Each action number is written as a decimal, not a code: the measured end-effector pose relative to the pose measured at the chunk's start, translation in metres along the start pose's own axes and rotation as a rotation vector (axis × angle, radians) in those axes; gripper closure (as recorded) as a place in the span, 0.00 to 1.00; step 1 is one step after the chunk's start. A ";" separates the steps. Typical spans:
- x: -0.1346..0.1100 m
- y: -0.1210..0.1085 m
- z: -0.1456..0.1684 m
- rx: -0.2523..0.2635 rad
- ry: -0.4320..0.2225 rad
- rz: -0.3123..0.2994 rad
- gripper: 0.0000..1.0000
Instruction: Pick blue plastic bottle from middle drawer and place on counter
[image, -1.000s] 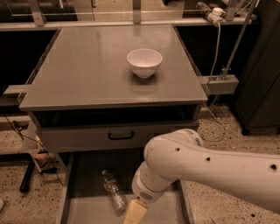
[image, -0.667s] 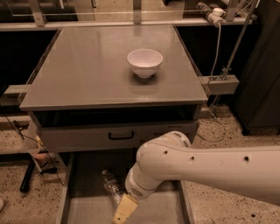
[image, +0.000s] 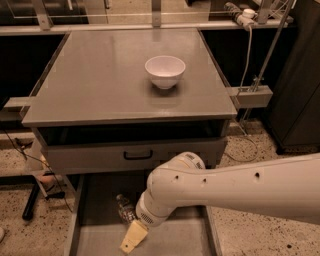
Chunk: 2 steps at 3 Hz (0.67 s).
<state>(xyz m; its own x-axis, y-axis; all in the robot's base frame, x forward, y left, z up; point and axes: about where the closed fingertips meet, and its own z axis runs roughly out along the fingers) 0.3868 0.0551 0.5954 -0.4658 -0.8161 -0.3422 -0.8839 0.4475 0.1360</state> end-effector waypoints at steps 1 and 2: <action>0.000 0.000 0.000 0.000 0.000 0.000 0.00; -0.007 0.013 0.035 -0.070 -0.019 -0.005 0.00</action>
Offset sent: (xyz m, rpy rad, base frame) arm -0.0221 0.0819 -0.0959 0.1744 0.1671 0.0862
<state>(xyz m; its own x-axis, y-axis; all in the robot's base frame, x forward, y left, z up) 0.3803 0.0791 0.5674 -0.4612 -0.8107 -0.3606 -0.8872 0.4164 0.1988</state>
